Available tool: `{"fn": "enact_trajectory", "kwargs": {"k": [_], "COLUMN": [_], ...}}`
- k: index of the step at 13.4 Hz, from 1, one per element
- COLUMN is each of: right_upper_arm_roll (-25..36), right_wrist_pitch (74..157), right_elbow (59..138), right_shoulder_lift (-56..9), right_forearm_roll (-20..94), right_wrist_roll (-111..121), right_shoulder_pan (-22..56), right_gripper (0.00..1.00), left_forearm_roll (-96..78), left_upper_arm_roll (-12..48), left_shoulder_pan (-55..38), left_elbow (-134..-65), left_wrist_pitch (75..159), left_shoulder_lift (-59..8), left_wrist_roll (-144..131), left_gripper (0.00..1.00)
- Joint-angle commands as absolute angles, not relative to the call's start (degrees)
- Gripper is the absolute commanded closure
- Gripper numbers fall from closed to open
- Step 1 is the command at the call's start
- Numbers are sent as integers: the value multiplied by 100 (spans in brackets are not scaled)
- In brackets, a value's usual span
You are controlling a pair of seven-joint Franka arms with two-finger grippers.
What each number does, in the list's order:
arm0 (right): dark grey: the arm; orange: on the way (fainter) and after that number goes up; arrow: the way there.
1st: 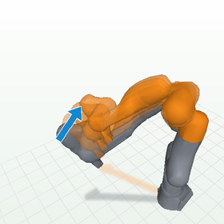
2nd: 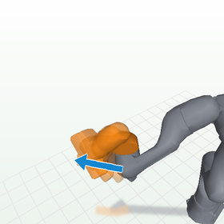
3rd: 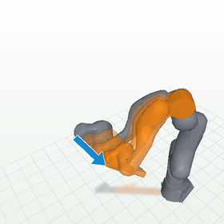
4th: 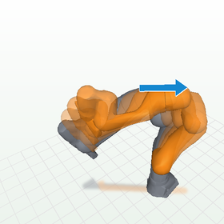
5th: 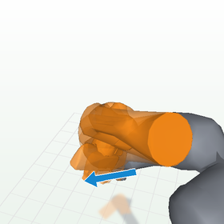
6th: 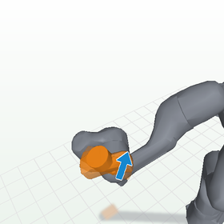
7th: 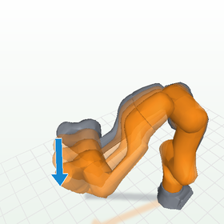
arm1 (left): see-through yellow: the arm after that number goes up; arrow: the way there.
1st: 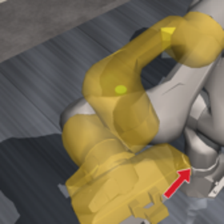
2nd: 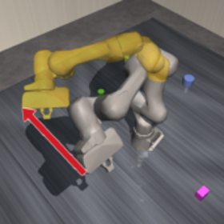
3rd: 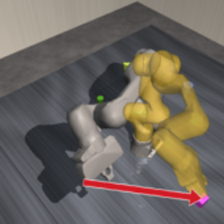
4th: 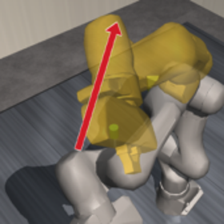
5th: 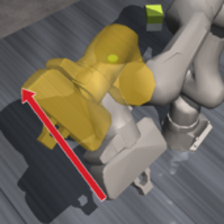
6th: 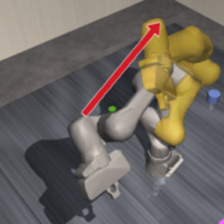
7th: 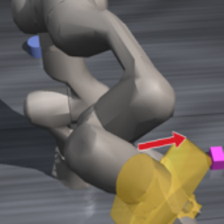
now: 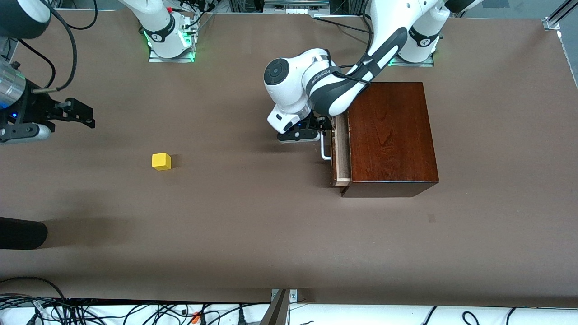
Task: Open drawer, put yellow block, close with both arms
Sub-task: 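Pull the drawer open with the left gripper while the right gripper reaches the cube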
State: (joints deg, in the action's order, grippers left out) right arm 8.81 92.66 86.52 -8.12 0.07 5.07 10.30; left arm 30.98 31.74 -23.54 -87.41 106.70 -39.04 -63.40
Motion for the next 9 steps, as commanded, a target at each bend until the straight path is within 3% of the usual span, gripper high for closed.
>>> {"fn": "enact_trajectory", "kwargs": {"k": [1, 9], "right_upper_arm_roll": [853, 765], "right_wrist_pitch": [9483, 9281], "right_elbow": [8517, 8499], "right_shoulder_lift": [-950, -861], "right_forearm_roll": [-35, 184], "right_wrist_roll": [483, 571], "right_shoulder_pan": [801, 835], "right_gripper": [0, 0], "left_forearm_roll": [2988, 2786], "left_upper_arm_roll": [3217, 3217], "left_shoulder_pan": [-2549, -2663], "left_elbow": [-8359, -7964], "left_wrist_pitch": [10749, 11038], "left_shoulder_lift": [-4183, -4385], "left_wrist_roll": [-6469, -6521], "left_gripper": [0, 0]}}
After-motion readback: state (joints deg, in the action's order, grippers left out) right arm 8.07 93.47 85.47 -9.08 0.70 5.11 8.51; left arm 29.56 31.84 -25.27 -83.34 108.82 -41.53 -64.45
